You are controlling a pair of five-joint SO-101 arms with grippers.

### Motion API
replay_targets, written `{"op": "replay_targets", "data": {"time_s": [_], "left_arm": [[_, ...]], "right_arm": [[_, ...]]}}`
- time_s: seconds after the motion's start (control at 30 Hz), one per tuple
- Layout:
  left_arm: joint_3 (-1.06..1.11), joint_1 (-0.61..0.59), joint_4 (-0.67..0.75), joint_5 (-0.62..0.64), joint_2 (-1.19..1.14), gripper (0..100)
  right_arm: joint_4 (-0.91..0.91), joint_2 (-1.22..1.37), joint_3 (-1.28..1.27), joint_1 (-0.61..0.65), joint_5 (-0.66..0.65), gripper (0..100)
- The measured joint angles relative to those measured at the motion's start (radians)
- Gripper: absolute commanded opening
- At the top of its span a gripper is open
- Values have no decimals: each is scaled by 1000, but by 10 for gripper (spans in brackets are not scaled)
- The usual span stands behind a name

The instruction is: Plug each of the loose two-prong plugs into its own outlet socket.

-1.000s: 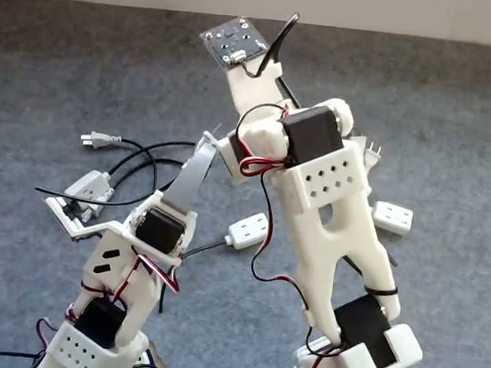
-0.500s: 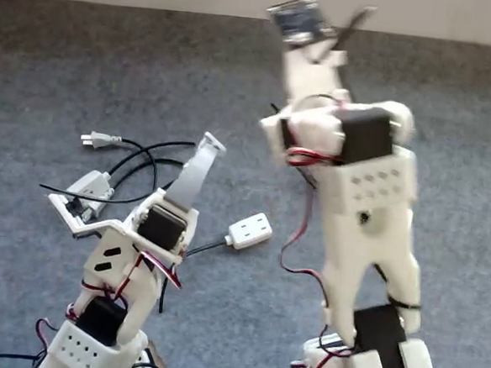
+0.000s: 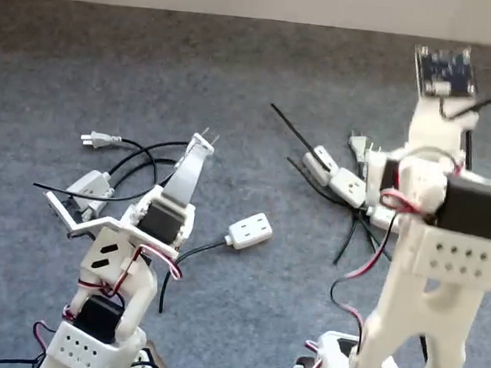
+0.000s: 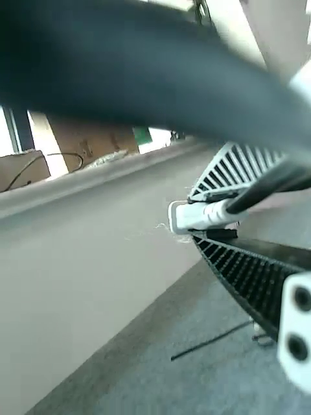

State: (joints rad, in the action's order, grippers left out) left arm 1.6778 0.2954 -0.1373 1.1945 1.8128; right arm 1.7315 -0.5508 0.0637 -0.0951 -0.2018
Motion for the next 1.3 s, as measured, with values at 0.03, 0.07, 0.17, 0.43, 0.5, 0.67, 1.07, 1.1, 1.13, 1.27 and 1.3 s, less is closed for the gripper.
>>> {"op": "replay_targets", "data": {"time_s": [0.03,0.07,0.17,0.43,0.5,0.67,1.07,1.1,1.13,1.27,1.3], "left_arm": [[0,-21,-28,-48,0,7],[0,-49,-52,-97,0,7],[0,-135,-87,-267,0,6],[-31,-232,-242,-572,0,6],[-84,-229,-334,-621,0,6],[-210,-230,-494,-726,0,7],[-508,-215,-368,-844,-370,7],[-571,-216,-368,-844,-456,7],[-641,-215,-379,-844,-548,7],[-974,-181,-542,-844,-934,7],[-1066,-167,-611,-844,-1028,7]], "right_arm": [[0,-32,-43,-17,-5,8],[-3,-69,-94,-37,-9,8],[-32,-184,-250,-97,-11,8],[-232,-499,-761,-161,-11,8],[-264,-571,-882,-161,-15,8],[-295,-695,-1019,-226,-80,8],[-356,-712,-1149,-244,-91,8],[-370,-712,-1168,-244,-91,8],[-384,-715,-1194,-244,-91,8],[-442,-717,-1290,-244,-91,8],[-456,-718,-1307,-244,-91,8]]}}
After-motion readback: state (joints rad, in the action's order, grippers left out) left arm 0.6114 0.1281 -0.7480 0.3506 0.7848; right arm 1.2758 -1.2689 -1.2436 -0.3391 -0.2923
